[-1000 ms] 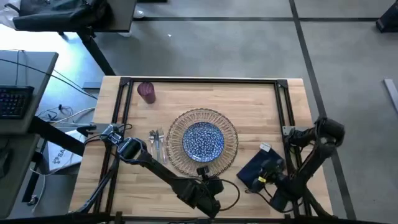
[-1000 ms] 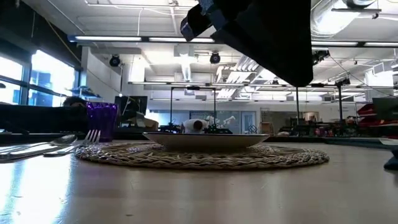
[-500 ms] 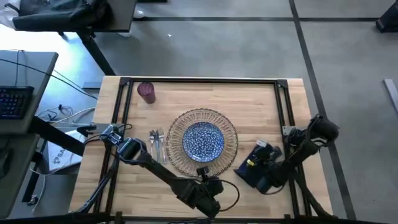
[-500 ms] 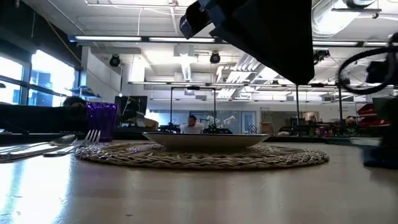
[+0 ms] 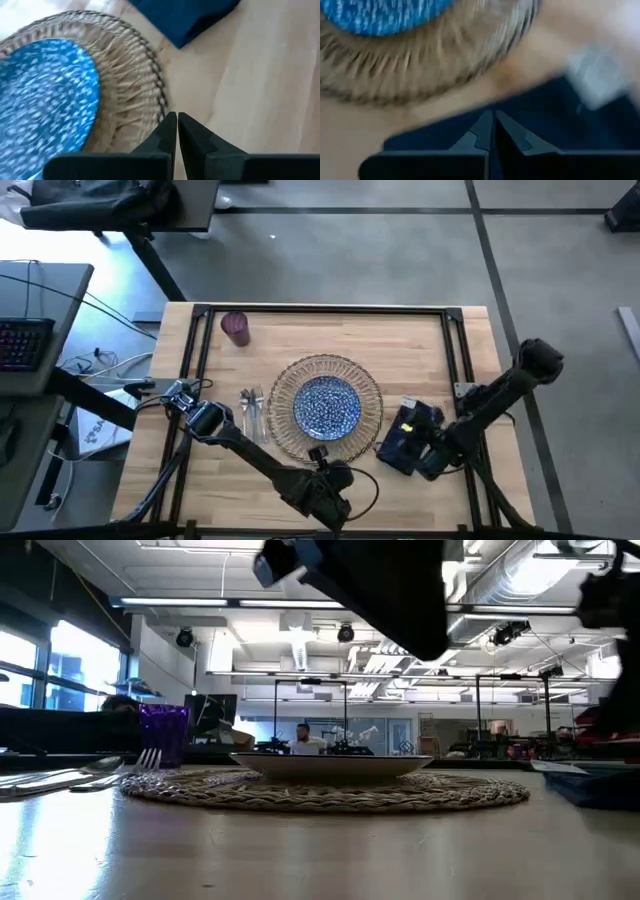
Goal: Set table place
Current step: Move the blue napkin to the right side of the placemat, then return to Home Position
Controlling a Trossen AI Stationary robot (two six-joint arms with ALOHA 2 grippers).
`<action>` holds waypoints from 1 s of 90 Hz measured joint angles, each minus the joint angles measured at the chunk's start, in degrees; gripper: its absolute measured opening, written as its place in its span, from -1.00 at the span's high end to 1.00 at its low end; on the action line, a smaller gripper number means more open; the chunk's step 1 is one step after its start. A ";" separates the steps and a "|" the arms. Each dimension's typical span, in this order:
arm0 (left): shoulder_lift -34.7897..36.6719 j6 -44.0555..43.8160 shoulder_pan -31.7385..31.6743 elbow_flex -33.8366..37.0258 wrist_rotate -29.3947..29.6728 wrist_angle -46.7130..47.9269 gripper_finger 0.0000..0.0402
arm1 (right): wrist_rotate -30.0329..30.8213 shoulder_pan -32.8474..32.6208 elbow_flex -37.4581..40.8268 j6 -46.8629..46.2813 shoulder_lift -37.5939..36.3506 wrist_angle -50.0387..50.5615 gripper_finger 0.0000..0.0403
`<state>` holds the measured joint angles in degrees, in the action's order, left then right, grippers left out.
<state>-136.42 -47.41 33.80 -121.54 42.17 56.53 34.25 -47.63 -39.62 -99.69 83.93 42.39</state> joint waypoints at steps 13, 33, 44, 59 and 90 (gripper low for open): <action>2.40 -0.98 -0.19 0.00 2.66 6.47 1.00 | -4.19 -0.34 2.18 -9.79 4.90 5.05 1.00; 5.19 -6.21 -1.10 0.00 6.34 17.57 1.00 | -0.74 7.71 9.47 -3.95 4.49 0.53 1.00; 6.22 -5.22 -1.66 0.00 5.37 17.46 1.00 | 0.17 14.62 10.90 10.57 0.71 -0.12 1.00; 6.54 -3.72 -3.09 -0.02 3.30 16.81 1.00 | -1.31 22.81 10.99 33.81 -7.02 0.20 1.00; 18.32 -1.32 -6.87 11.68 3.67 11.81 1.00 | 2.24 18.61 10.87 49.25 -28.86 -4.42 1.00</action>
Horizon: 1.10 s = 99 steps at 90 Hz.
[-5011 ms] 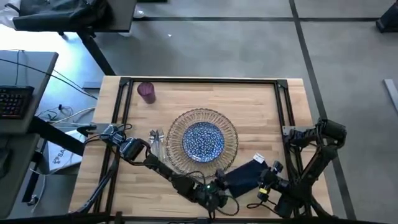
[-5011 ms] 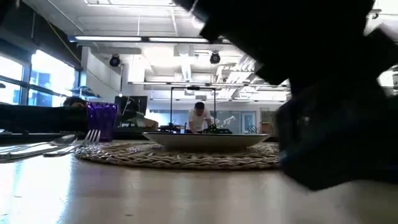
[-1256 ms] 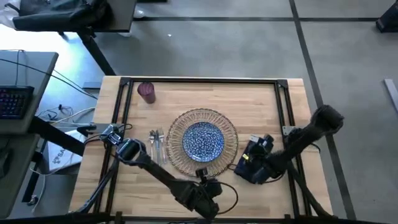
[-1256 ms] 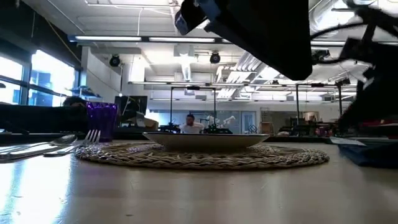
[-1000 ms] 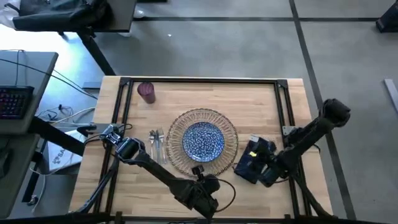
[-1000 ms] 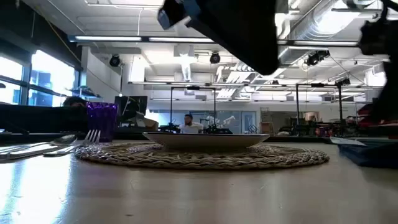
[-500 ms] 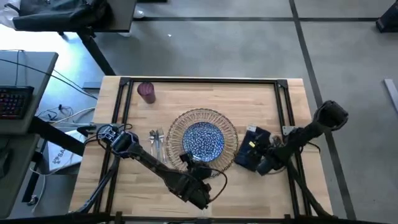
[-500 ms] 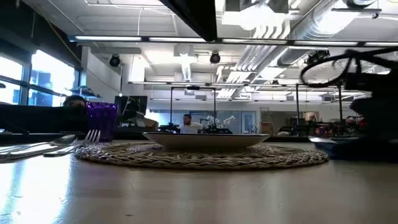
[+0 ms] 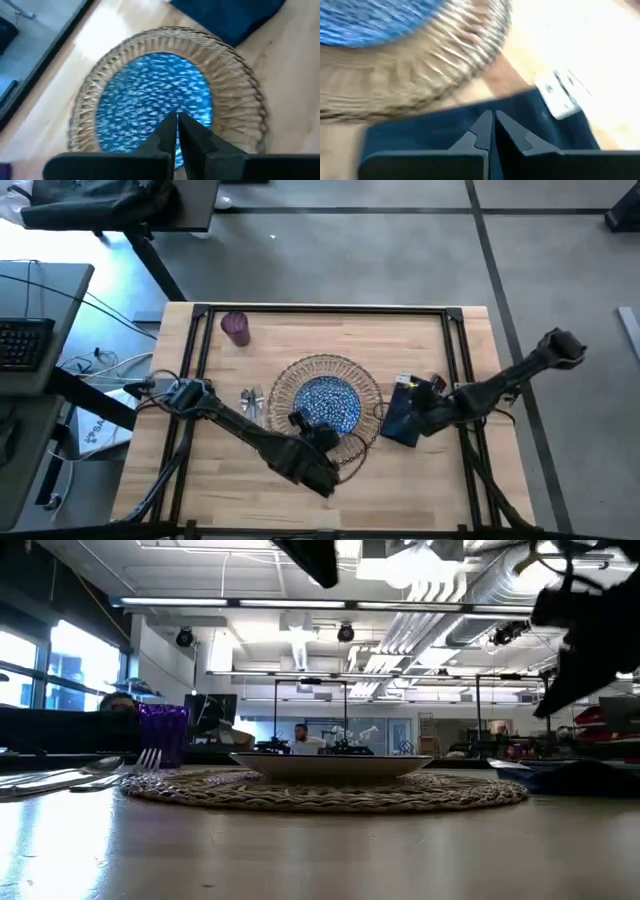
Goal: Set table place
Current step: Return to Home Position
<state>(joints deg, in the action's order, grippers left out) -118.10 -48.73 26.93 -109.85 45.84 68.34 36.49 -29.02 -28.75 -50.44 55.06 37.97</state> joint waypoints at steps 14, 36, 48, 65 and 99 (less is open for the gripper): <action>16.02 4.17 -2.32 21.98 -0.97 -18.44 1.00 | -1.95 -0.95 -0.02 9.14 -5.52 -6.43 1.00; 43.87 15.31 -8.05 56.10 -8.08 -49.71 1.00 | -6.72 4.40 2.92 20.39 -16.69 -11.90 1.00; 58.45 23.18 -10.55 68.74 -10.84 -60.13 1.00 | -9.14 7.94 3.42 24.00 -25.77 -12.46 1.00; 77.53 26.78 -12.83 81.10 -10.92 -62.43 1.00 | -10.29 12.23 3.42 29.53 -36.00 -11.22 1.00; 102.99 32.26 -13.06 91.66 -16.92 -62.01 1.00 | -15.79 15.92 4.98 35.71 -46.09 -12.53 1.00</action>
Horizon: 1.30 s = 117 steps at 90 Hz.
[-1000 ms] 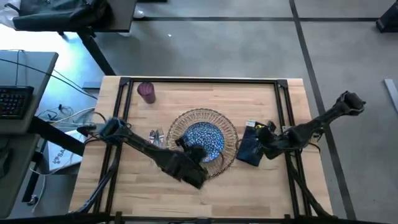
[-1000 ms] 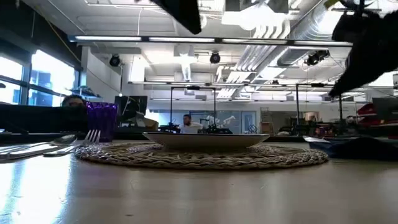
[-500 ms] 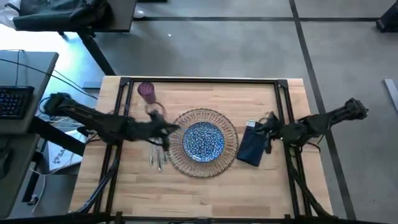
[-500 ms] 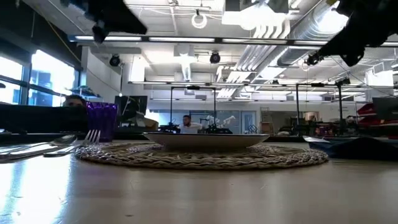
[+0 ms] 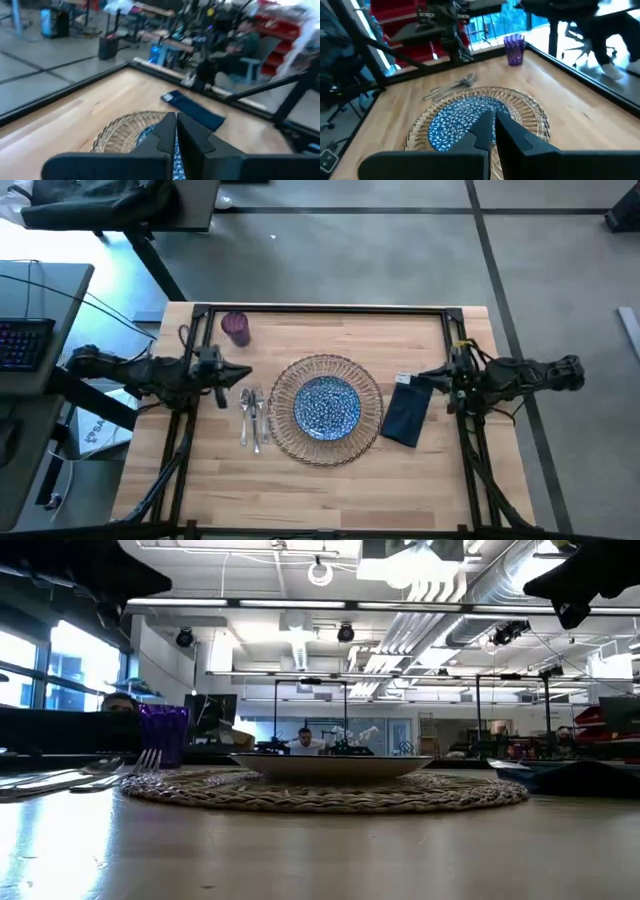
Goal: Set table place
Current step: Return to Home Position
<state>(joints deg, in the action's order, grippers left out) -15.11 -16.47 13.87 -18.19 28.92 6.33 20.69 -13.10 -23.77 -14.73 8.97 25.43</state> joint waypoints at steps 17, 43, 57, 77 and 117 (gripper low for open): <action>9.47 3.85 0.02 2.85 -1.95 1.71 1.00 | -4.43 0.00 12.21 0.67 -6.45 -16.65 1.00; 14.88 6.96 0.02 7.56 -5.60 1.78 1.00 | -10.05 1.47 22.39 -4.91 -8.94 -28.81 1.00; 14.93 8.31 0.02 10.14 -7.25 -2.52 1.00 | -14.50 4.37 23.26 -6.29 -8.69 -28.30 1.00; 14.87 12.89 0.02 14.57 -7.86 -9.47 1.00 | -15.49 7.55 23.26 -3.86 -8.64 -29.48 1.00; 14.69 13.70 0.02 17.55 -7.84 -9.73 1.00 | -11.98 8.37 23.26 -3.19 -8.59 -27.82 1.00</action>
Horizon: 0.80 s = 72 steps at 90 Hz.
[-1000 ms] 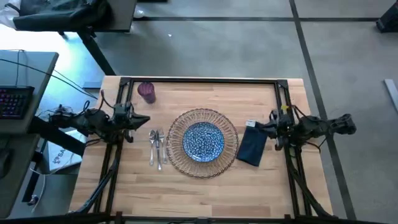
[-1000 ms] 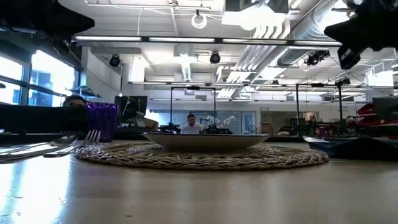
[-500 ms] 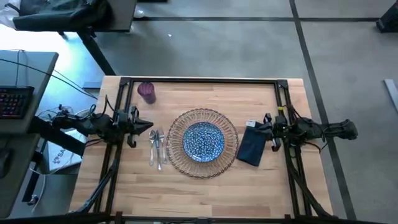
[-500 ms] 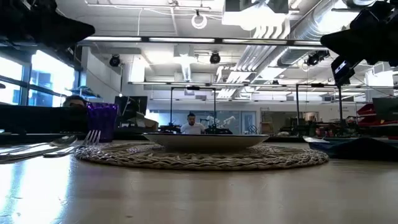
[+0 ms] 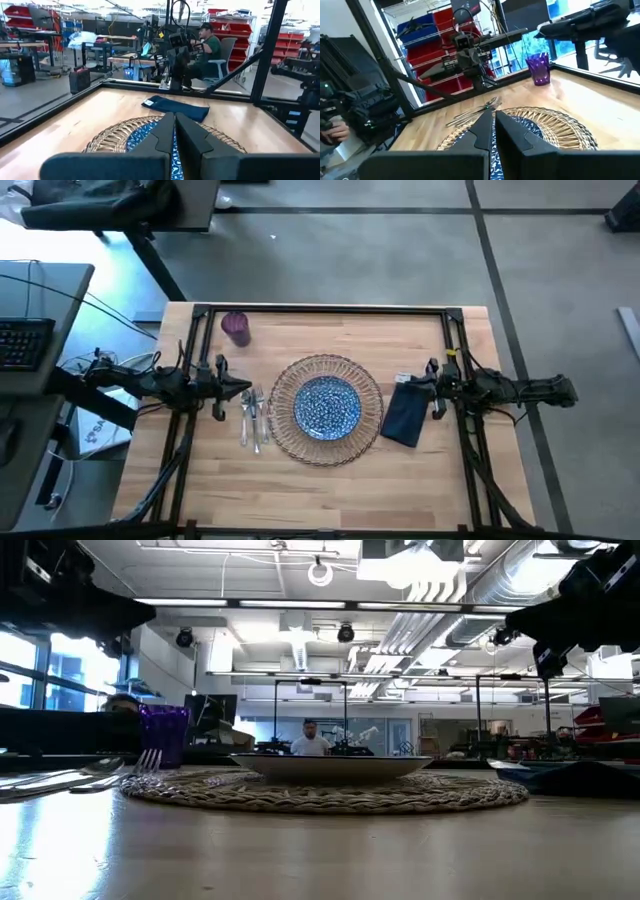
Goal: Set table place
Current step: Return to Home Position
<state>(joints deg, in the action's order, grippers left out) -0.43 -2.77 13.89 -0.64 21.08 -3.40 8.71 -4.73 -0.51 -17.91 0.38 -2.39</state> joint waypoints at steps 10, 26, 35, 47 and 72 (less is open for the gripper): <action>-0.02 0.00 0.00 0.00 0.13 0.02 1.00 | -0.02 0.00 0.00 -0.02 0.00 0.01 1.00; -0.02 0.00 0.00 0.00 0.18 0.04 1.00 | -0.09 0.00 0.00 -0.04 0.00 0.01 1.00; -0.03 0.00 0.00 -0.02 0.20 0.07 1.00 | -0.22 0.00 0.00 -0.02 0.00 0.01 1.00; -0.02 -0.02 0.00 -0.02 0.22 0.09 1.00 | -0.22 0.00 0.00 -0.04 0.00 0.01 1.00; 0.25 0.85 -0.47 -0.03 0.12 0.12 1.00 | -0.20 0.00 0.00 -0.03 0.02 0.01 1.00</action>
<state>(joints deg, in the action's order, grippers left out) -0.17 -1.91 13.42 -0.67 21.21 -3.27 8.51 -4.73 -0.51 -17.94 0.40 -2.37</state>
